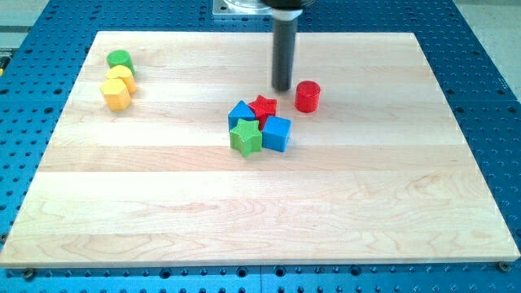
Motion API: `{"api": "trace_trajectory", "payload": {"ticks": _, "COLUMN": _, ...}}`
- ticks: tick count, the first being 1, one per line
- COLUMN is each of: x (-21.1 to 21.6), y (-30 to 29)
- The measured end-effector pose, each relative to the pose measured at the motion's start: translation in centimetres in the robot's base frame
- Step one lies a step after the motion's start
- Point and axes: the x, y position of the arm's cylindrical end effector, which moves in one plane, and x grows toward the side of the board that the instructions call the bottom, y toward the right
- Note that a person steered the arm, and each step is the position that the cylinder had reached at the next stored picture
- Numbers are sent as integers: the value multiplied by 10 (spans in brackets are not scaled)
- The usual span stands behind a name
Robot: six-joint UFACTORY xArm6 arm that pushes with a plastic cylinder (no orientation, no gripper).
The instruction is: Push the blue triangle into the red star
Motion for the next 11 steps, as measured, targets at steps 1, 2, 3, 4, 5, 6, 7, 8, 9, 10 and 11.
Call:
{"api": "trace_trajectory", "payload": {"ticks": 1, "x": 10, "y": 62}}
{"api": "trace_trajectory", "payload": {"ticks": 2, "x": 56, "y": 28}}
{"api": "trace_trajectory", "payload": {"ticks": 3, "x": 97, "y": -32}}
{"api": "trace_trajectory", "payload": {"ticks": 4, "x": 48, "y": -33}}
{"api": "trace_trajectory", "payload": {"ticks": 5, "x": 34, "y": -143}}
{"api": "trace_trajectory", "payload": {"ticks": 6, "x": 101, "y": -173}}
{"api": "trace_trajectory", "payload": {"ticks": 7, "x": 102, "y": -130}}
{"api": "trace_trajectory", "payload": {"ticks": 8, "x": 115, "y": -152}}
{"api": "trace_trajectory", "payload": {"ticks": 9, "x": 180, "y": -199}}
{"api": "trace_trajectory", "payload": {"ticks": 10, "x": 198, "y": -140}}
{"api": "trace_trajectory", "payload": {"ticks": 11, "x": 175, "y": -98}}
